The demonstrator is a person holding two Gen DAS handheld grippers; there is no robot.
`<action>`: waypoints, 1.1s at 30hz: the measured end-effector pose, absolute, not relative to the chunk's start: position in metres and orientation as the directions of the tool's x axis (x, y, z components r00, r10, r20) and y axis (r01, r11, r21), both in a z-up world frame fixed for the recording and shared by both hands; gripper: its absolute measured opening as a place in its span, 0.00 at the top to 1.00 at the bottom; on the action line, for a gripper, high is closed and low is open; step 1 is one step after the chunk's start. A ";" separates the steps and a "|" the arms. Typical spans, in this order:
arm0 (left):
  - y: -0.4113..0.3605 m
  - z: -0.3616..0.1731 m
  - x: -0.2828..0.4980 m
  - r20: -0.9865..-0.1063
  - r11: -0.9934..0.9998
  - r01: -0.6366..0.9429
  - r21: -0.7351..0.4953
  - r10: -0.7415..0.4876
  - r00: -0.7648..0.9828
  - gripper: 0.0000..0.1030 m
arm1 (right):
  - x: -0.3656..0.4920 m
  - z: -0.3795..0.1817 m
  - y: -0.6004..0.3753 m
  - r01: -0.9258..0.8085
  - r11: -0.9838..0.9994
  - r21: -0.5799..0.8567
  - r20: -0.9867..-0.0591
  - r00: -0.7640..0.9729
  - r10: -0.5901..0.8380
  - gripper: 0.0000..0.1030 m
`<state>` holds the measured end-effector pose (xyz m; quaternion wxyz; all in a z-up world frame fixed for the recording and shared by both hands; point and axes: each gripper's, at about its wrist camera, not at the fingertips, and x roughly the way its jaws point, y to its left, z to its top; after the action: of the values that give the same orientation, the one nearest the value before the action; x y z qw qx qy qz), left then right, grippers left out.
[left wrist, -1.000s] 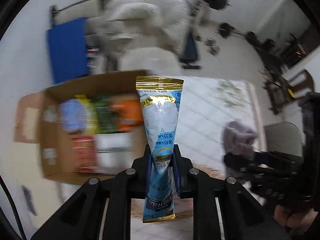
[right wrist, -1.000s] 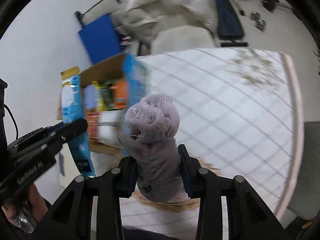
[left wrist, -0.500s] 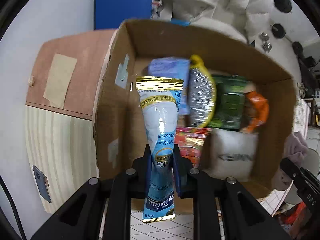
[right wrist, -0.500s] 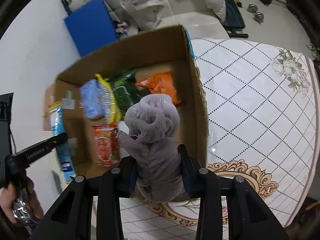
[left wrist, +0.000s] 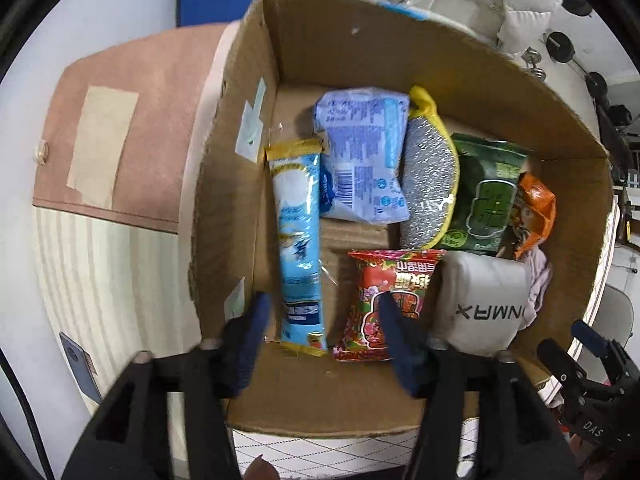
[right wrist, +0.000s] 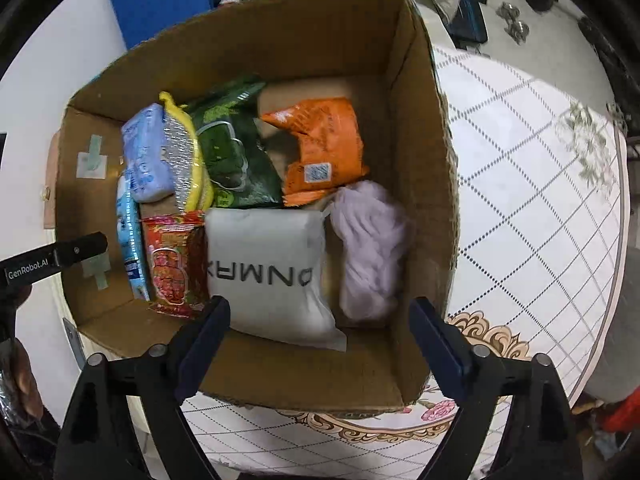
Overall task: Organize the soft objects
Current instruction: 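Carry tube and lilac cloth into the box and open both grippers, then withdraw both tools up from the box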
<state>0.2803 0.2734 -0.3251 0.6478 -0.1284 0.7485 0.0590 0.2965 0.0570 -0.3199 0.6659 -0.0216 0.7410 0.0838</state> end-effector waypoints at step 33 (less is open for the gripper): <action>0.198 -0.212 0.186 -0.971 0.976 -0.219 -0.013 0.040 0.236 0.01 | 0.225 -0.233 0.037 -0.140 0.990 0.027 -0.988 0.149 0.048 0.00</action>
<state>0.1859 0.1976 -0.2122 0.7826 -0.0730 0.6126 0.0829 0.2251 0.0367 -0.2326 0.7572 -0.0352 0.6493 0.0621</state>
